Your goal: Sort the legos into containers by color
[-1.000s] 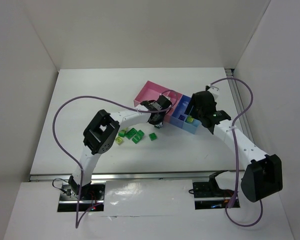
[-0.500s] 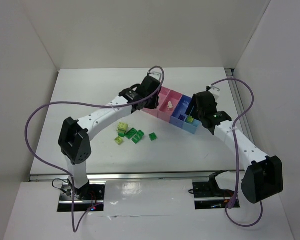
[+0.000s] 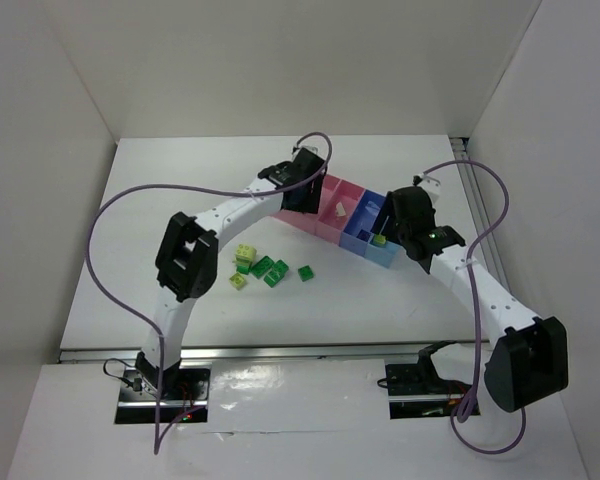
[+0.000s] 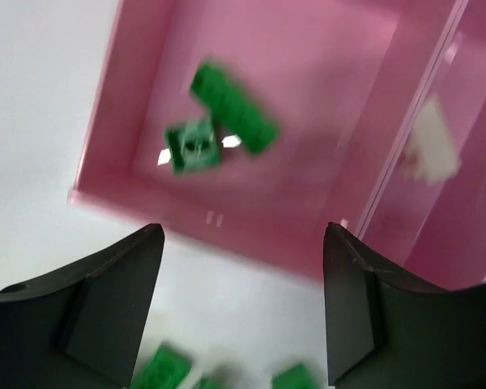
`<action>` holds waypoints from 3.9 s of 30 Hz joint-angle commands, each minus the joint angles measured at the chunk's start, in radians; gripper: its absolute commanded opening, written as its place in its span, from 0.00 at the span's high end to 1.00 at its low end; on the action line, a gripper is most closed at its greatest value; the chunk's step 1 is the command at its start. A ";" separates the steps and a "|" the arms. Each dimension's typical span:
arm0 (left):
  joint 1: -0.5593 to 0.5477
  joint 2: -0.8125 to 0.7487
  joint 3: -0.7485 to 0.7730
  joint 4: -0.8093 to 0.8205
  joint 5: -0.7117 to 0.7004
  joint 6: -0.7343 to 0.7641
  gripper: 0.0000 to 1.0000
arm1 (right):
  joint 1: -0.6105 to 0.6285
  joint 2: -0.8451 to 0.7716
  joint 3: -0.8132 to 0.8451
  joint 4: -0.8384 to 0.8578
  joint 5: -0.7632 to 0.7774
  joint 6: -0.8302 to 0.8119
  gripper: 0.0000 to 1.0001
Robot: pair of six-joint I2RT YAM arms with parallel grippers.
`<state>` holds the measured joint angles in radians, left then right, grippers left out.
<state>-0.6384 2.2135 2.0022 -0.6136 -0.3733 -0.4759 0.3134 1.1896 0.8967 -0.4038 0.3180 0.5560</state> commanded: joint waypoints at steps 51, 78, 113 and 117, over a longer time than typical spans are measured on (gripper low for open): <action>-0.155 -0.202 -0.177 -0.267 -0.119 -0.560 0.71 | -0.005 -0.039 -0.042 -0.021 -0.019 -0.007 0.25; -0.044 -0.265 -0.244 -0.048 -0.075 -0.154 0.30 | -0.005 -0.082 -0.041 -0.057 -0.022 0.012 0.25; -0.225 -0.207 -0.362 -0.107 0.235 -0.090 0.34 | 0.041 -0.030 -0.013 -0.047 -0.025 0.021 0.25; -0.173 -0.268 -0.411 -0.116 0.142 -0.081 0.29 | 0.041 -0.048 -0.013 -0.056 -0.016 0.012 0.25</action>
<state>-0.8600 2.0064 1.6093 -0.7029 -0.1570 -0.5560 0.3447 1.1603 0.8562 -0.4648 0.2768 0.5644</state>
